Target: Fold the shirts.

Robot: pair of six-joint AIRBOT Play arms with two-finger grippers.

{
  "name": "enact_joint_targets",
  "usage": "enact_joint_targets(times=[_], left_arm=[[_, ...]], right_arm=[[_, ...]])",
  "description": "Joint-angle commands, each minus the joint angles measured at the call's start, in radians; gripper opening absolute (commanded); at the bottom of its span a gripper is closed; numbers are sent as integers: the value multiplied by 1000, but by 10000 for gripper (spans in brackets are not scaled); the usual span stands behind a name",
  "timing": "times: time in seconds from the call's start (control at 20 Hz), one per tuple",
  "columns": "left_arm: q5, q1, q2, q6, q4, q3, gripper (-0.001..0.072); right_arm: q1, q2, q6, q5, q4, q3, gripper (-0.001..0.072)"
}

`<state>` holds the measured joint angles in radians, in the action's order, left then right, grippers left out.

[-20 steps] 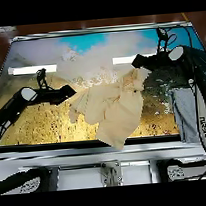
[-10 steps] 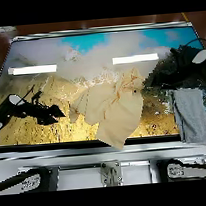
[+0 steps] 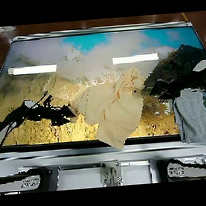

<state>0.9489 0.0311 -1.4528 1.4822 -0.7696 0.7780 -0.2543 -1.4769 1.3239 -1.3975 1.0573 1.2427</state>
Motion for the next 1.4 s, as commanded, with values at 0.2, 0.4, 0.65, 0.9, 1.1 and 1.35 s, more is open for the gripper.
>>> enact_joint_targets(times=[0.2, 0.4, 0.65, 0.9, 1.1, 1.35], left_arm=[[-74, 38, -38, -26, 45, 0, 181], [-73, 38, 23, -116, 45, -1, 36], [-48, 40, 129, -137, 45, -1, 36], [-48, 40, 211, -139, 46, -1, 37], [-47, 40, 259, -139, 50, -1, 37], [-48, 38, 377, -192, 55, 23, 36]], right_arm=[[17, 0, -12, -38, 43, -142, 683], [112, 0, -14, 11, 21, -288, 683], [260, 0, 18, 115, -25, -418, 682], [326, -8, 121, 259, -37, -445, 679], [390, -47, 183, 286, -38, -445, 371], [379, 88, 115, 261, -28, -406, 62]])
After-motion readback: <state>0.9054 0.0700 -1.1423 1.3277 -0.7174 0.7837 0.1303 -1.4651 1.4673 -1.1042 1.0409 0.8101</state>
